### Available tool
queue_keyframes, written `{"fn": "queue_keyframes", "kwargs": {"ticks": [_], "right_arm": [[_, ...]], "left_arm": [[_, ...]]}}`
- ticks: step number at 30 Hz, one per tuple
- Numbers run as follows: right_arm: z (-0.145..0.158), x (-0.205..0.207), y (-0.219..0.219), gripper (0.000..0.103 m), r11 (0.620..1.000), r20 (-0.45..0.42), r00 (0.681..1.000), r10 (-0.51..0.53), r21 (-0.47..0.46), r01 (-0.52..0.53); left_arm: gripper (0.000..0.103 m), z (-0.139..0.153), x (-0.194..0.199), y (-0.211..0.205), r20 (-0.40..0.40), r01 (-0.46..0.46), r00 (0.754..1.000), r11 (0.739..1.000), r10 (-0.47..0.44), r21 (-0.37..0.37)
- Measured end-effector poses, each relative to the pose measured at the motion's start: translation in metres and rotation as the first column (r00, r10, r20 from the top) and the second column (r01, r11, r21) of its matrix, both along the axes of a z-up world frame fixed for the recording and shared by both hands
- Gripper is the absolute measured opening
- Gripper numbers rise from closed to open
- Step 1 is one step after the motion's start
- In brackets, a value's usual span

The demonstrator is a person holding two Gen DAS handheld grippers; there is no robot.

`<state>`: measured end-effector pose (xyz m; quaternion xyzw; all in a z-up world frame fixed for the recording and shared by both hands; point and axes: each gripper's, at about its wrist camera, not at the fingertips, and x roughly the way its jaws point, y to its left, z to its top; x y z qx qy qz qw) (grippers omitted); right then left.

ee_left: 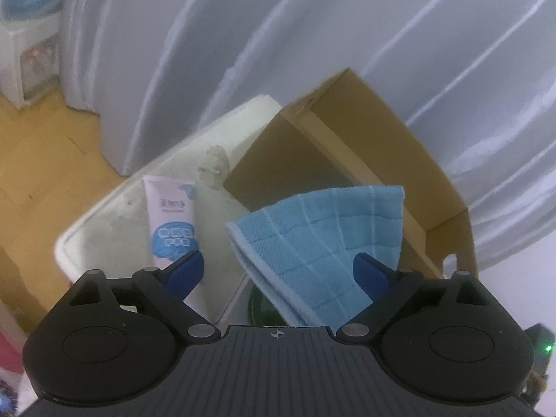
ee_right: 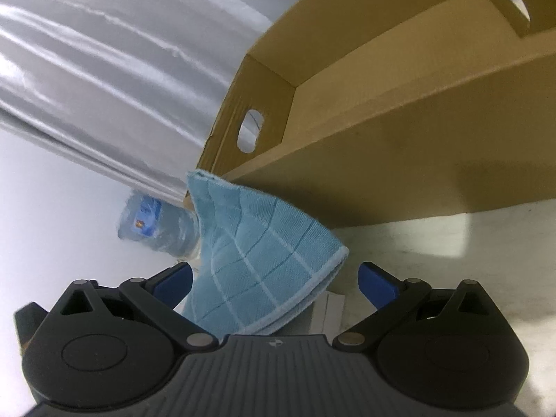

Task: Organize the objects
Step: 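Close both grippers on the towel edges and lift it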

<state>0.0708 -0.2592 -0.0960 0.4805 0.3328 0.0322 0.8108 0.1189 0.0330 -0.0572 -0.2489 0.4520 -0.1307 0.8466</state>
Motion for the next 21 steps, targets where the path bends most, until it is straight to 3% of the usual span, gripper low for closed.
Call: {"fn": "queue_keyframes", "kwargs": {"ticks": [7,13,21], "right_arm": [[-0.007,0.008,-0.002,0.102,1.0,0.028,1.0,-0.003,0.031,0.002],[-0.01,0.014,-0.003,0.094,0.999,0.05,0.999,-0.005,0.039,0.003],[-0.011,0.012,-0.005,0.077,0.999,0.041,0.999,-0.009,0.031,0.007]], "left_arm": [[0.086,-0.015,0.012,0.007,-0.032,-0.003,1.0,0.997,0.001,-0.074],[0.085,-0.026,0.023,0.007,-0.043,0.014,0.999,0.991,-0.02,-0.136],[0.066,-0.03,0.026,0.007,-0.031,0.004,0.999,0.988,-0.009,-0.155]]}}
